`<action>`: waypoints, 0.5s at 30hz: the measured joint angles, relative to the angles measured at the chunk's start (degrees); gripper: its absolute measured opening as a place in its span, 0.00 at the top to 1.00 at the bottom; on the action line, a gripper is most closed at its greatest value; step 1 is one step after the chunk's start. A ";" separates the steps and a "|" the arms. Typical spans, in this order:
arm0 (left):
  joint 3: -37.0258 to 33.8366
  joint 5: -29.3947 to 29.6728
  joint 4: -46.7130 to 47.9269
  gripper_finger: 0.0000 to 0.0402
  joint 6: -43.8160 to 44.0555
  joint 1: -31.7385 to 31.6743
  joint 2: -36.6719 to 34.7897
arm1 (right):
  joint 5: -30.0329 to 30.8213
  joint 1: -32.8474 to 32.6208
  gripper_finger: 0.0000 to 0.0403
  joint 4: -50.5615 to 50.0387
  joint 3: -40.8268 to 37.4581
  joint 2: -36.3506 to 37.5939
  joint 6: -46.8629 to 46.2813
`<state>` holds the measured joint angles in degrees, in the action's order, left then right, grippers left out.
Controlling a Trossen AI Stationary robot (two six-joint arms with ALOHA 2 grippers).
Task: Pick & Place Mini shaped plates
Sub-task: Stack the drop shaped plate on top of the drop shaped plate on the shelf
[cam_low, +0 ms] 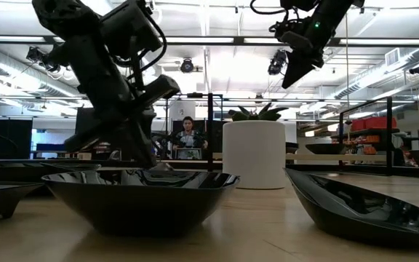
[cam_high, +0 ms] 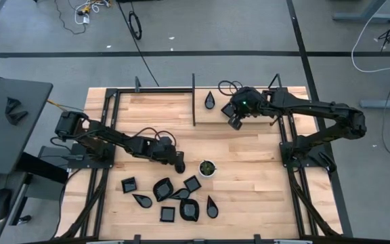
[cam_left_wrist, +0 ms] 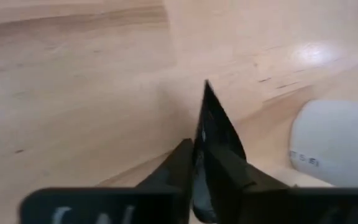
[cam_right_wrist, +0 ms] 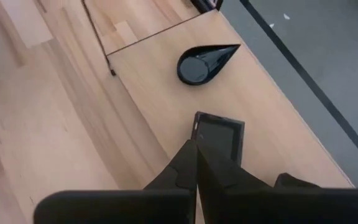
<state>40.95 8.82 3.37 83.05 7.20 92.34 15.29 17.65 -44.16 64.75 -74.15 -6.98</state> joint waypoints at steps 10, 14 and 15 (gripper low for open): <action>0.04 1.52 -2.37 0.99 -0.53 0.00 -2.56 | 0.33 0.57 0.98 0.26 0.00 0.00 0.02; 0.02 1.27 -2.04 0.99 0.19 0.00 -3.26 | 0.33 0.59 0.98 -0.14 0.00 0.00 0.02; 0.02 0.37 -1.93 0.99 0.71 0.00 -3.26 | 0.33 0.59 0.98 -0.27 0.00 0.00 0.00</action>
<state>40.97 9.18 1.44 83.77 7.20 89.08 15.62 18.24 -44.43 64.75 -74.15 -6.98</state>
